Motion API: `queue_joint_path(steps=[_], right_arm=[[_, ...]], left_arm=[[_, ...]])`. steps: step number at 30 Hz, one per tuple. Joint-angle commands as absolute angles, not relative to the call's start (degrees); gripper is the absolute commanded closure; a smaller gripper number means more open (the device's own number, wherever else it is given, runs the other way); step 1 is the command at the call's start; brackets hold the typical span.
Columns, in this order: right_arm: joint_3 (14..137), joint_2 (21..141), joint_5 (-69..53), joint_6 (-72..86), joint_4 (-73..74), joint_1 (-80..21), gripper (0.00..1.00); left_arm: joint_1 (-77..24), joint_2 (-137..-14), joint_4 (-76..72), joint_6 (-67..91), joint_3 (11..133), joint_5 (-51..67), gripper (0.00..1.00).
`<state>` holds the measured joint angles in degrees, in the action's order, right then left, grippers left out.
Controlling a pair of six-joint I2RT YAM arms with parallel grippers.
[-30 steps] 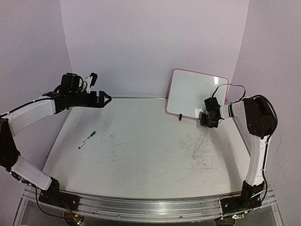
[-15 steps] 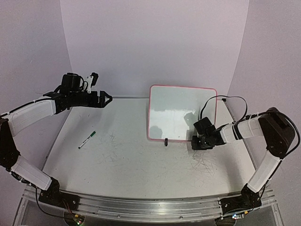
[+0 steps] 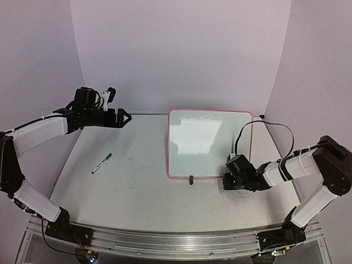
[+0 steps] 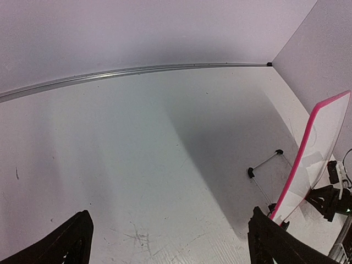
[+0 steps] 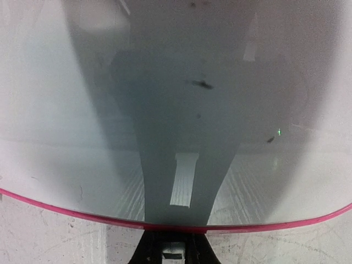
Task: Write a sentence on the whiteboard
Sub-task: Move the whiteboard stand to the center of the board.
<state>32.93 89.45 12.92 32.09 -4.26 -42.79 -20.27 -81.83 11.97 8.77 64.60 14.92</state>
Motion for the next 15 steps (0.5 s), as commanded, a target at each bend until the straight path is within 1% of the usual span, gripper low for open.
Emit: queue_joint_path(steps=[1, 4, 5, 6, 7, 8, 10, 11, 15], right_arm=[[32.8, 88.6, 15.5, 34.8, -7.5, -44.8, 1.0], [33.1, 88.4, 17.4, 36.0, -6.5, -46.5, 1.0], [33.2, 88.1, 18.0, 36.6, -6.2, -47.0, 0.97], [33.2, 87.8, 18.6, 37.0, -5.7, -47.4, 0.88], [33.4, 87.4, 19.0, 37.0, -5.4, -47.8, 0.76], [33.6, 86.7, 19.2, 36.9, -4.9, -48.0, 0.65], [33.9, 84.8, 20.5, 37.5, -3.1, -48.3, 0.5], [33.7, 83.0, 20.7, 37.7, -2.6, -48.3, 0.45], [31.1, 75.3, 20.4, 39.4, -1.1, -48.4, 0.34]], left_arm=[[-20.5, -82.6, 10.2, 7.2, 64.2, 13.2, 0.01], [-20.5, -83.1, 10.2, 6.8, 64.2, 12.2, 0.01], [-20.5, -83.4, 10.2, 6.7, 64.2, 11.8, 0.0], [-20.5, -83.9, 10.2, 6.7, 64.2, 11.5, 0.01], [-20.5, -84.4, 10.2, 6.6, 64.2, 11.2, 0.01], [-20.5, -84.9, 10.2, 6.4, 64.3, 10.9, 0.01], [-20.5, -86.4, 10.7, 7.0, 64.9, 9.0, 0.01], [-20.5, -87.1, 11.6, 7.5, 65.5, 8.0, 0.01], [-20.5, -89.6, 18.2, 10.2, 68.2, 6.9, 0.01]])
